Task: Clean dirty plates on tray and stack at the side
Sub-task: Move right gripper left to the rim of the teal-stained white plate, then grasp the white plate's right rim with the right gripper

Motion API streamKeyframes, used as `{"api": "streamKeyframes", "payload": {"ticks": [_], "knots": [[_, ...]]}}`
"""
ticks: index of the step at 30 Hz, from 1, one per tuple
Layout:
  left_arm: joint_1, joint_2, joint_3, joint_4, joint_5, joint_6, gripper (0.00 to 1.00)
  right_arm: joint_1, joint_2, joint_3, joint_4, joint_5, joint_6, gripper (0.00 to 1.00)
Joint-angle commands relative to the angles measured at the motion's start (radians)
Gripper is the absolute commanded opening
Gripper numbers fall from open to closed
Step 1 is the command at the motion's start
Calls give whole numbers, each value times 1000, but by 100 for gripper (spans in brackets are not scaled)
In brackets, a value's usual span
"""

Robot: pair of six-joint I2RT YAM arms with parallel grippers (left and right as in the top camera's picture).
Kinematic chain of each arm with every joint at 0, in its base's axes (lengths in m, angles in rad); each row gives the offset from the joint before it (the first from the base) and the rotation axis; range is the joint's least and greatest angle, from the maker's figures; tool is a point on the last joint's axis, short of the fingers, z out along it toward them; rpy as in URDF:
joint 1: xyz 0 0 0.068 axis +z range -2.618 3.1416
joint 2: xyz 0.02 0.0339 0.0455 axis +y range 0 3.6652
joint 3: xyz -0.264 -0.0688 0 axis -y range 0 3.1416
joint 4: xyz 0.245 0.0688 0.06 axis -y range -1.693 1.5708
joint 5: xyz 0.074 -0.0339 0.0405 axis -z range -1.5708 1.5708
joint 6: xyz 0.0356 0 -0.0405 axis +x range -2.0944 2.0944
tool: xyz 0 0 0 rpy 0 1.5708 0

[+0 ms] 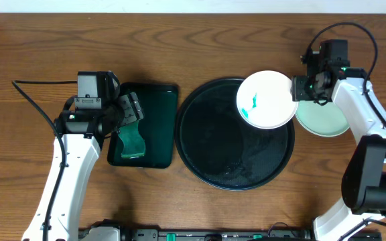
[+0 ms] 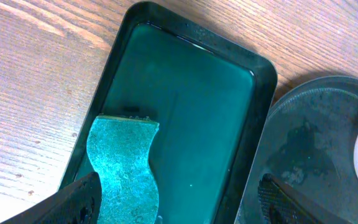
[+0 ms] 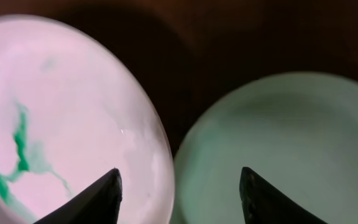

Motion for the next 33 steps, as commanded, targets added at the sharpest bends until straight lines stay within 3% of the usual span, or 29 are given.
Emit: {"api": "streamKeyframes", "payload": {"ticks": [1, 12, 21, 23, 26, 27, 33], "knots": [[1, -3, 18, 0, 2, 4, 81, 9, 6, 4, -17, 59, -6, 55], [1, -3, 18, 0, 2, 4, 81, 10, 6, -14, -18, 32, -6, 49], [1, -3, 18, 0, 2, 4, 81, 10, 6, -122, 95, 24, -2, 48], [1, -3, 18, 0, 2, 4, 81, 10, 6, -130, 110, 0, -2, 43], [1, -3, 18, 0, 2, 4, 81, 10, 5, -129, 118, -63, -2, 9], [1, -3, 18, 0, 2, 4, 81, 10, 5, -129, 119, -94, -2, 3], [1, -3, 18, 0, 2, 4, 81, 27, 5, -129, 94, -243, 44, 1]]}}
